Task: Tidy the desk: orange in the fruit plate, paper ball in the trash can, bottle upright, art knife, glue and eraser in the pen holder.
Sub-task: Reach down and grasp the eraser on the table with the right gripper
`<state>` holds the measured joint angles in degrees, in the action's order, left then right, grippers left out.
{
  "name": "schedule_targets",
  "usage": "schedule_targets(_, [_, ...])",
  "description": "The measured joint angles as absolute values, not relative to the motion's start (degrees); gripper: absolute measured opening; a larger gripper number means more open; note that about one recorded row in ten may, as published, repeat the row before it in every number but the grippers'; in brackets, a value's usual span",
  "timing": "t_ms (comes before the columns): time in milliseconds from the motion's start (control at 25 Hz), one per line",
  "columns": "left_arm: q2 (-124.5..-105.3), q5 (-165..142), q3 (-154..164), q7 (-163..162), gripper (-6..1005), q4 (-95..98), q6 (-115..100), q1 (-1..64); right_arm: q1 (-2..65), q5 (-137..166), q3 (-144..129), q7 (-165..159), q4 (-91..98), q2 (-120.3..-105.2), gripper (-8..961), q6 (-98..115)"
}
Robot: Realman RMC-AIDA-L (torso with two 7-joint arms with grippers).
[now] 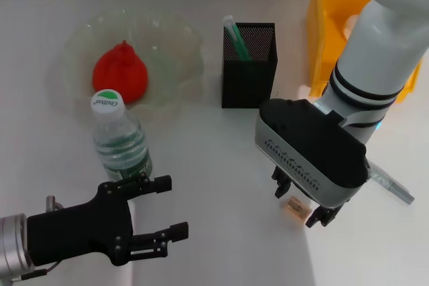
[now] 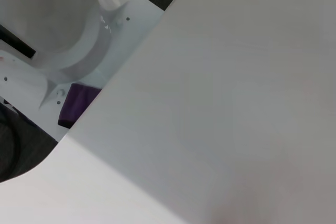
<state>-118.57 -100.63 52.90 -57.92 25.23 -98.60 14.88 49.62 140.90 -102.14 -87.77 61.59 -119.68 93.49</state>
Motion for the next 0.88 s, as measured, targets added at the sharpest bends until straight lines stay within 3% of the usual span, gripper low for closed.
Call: schedule_targets(880, [-118.56, -100.6, 52.9, -57.9, 842, 24.7, -98.5, 15.1, 49.6, 140.9, -104.9, -87.3, 60.9, -119.71, 517, 91.4])
